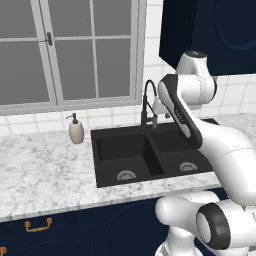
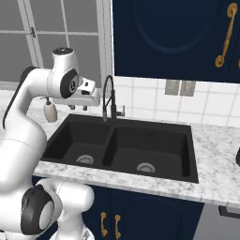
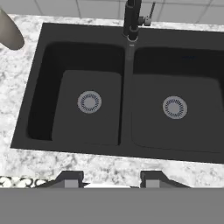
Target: Navigate to the stove.
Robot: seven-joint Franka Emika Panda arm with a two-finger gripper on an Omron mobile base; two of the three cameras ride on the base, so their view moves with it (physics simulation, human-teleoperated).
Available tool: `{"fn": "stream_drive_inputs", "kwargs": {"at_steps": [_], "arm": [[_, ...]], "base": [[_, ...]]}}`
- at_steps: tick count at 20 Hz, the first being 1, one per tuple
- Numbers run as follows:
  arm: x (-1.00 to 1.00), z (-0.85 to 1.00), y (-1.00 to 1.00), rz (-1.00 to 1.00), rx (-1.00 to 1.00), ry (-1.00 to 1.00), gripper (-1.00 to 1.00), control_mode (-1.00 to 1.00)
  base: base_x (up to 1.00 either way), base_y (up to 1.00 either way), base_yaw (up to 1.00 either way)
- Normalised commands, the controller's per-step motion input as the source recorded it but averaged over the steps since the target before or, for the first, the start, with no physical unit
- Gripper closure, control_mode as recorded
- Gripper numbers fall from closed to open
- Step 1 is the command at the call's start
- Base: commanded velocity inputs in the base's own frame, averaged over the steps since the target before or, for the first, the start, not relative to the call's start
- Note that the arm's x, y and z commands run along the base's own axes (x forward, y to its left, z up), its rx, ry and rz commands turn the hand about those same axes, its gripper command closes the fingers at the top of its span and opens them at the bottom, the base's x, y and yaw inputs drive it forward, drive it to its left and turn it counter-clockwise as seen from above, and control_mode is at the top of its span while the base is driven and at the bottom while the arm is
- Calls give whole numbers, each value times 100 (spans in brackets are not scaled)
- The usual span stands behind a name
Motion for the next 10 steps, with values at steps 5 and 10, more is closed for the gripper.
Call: {"fn": "stream_drive_inputs", "kwargs": {"at_steps": [5,10], "arm": [[-52,0,0,0,0,1,-100,-100],[-84,0,0,0,0,-10,-100,-100]], "base": [[0,0,0],[0,0,0]]}}
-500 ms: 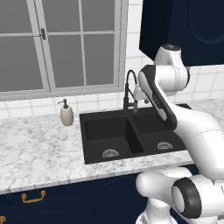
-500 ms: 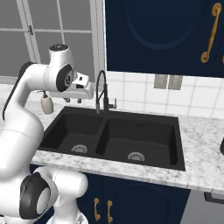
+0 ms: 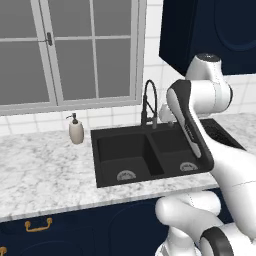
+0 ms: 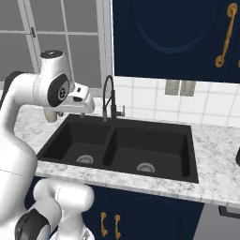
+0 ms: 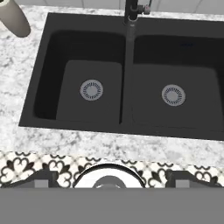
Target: Navigate to the stove.
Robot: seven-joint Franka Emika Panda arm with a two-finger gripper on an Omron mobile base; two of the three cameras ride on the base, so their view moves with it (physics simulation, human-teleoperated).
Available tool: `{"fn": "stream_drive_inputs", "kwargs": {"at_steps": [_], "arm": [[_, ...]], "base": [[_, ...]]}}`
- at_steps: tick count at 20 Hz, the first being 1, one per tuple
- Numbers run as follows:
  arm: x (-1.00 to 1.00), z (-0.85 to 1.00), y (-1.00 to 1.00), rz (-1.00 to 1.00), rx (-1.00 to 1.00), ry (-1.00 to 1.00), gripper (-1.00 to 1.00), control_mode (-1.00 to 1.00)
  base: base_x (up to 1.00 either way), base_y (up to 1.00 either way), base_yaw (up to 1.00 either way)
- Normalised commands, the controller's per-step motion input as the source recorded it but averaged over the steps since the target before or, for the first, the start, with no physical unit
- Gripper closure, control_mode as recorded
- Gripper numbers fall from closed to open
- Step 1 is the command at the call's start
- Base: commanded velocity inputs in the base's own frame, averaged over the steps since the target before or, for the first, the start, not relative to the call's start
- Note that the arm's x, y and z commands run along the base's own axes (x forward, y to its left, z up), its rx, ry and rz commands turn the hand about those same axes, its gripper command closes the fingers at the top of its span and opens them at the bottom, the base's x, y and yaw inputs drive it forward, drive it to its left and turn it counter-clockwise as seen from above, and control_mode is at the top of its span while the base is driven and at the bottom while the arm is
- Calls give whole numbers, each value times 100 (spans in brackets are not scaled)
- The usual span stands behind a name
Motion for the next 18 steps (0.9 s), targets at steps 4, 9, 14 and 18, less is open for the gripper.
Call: {"fn": "stream_drive_inputs", "kwargs": {"at_steps": [4,9,14,18], "arm": [[-78,1,0,0,0,-9,-100,-100],[-51,4,0,0,0,-4,-100,100],[0,0,0,0,0,0,-100,100],[0,0,0,0,0,0,-100,100]], "base": [[0,0,0],[-40,0,0],[-14,-18,-15],[6,-9,-91]]}}
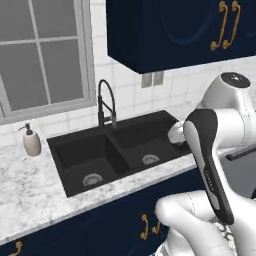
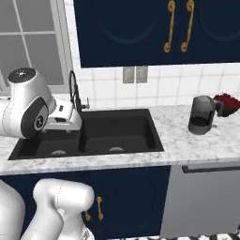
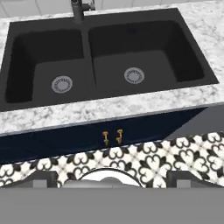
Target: Navigate to the stove.
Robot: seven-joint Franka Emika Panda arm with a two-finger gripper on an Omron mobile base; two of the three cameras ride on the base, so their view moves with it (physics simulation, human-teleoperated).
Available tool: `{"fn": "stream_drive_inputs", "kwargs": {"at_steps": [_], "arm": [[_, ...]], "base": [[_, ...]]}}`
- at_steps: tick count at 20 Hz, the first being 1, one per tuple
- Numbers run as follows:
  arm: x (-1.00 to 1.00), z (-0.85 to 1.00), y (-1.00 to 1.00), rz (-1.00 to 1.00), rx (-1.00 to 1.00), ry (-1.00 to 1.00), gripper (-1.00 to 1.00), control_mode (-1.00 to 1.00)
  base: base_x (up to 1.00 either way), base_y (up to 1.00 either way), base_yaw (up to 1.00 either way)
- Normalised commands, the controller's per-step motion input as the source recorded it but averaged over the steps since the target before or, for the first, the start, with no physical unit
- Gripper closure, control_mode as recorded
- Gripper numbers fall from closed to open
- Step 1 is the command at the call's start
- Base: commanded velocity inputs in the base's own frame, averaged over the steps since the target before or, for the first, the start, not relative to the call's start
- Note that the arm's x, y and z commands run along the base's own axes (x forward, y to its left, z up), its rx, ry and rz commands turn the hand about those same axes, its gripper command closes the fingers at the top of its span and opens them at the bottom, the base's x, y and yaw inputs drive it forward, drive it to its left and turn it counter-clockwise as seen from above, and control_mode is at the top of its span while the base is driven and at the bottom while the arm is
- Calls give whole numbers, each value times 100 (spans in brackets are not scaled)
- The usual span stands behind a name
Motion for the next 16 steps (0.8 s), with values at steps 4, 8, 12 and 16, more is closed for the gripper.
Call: {"fn": "stream_drive_inputs", "kwargs": {"at_steps": [4,8,12,16], "arm": [[0,0,0,0,0,0,-100,100],[0,0,0,0,0,0,-100,100],[0,0,0,0,0,0,-100,100],[0,0,0,0,0,0,-100,100]], "base": [[0,0,-100],[0,-32,-92],[0,-63,-82],[0,-90,-74]]}}
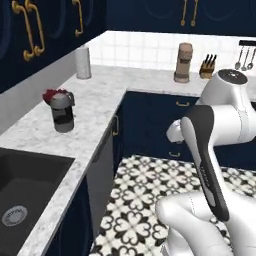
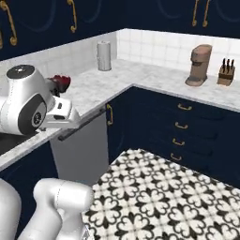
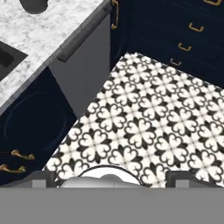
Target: Navigate to the stove.
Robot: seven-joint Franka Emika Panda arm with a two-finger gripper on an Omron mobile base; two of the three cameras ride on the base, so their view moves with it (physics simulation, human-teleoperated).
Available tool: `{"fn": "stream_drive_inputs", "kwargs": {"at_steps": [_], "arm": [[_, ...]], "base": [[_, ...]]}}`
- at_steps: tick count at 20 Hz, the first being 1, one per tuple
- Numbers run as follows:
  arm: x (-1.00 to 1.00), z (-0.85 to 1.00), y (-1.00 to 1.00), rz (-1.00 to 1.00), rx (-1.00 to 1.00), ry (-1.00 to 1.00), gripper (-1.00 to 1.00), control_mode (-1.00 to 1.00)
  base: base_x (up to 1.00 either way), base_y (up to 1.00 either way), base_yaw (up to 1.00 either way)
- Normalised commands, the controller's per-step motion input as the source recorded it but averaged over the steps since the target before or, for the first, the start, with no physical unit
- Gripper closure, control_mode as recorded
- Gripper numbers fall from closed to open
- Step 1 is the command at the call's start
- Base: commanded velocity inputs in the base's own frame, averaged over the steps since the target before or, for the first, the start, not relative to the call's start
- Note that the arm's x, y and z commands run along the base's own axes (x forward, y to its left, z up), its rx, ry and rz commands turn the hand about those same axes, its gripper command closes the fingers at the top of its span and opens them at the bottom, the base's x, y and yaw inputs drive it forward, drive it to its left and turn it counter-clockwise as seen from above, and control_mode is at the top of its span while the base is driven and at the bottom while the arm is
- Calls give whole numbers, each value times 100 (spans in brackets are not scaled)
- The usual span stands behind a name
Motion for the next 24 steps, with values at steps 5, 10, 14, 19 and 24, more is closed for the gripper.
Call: {"fn": "stream_drive_inputs", "kwargs": {"at_steps": [5,10,14,19,24], "arm": [[0,0,0,0,0,0,-100,100],[0,0,0,0,0,0,-100,100],[0,0,0,0,0,0,-100,100],[0,0,0,0,0,0,-100,100],[0,0,0,0,0,0,-100,100]], "base": [[0,-75,-74],[0,-47,-81],[0,-24,-90],[4,-18,-91],[95,-18,-56]]}}
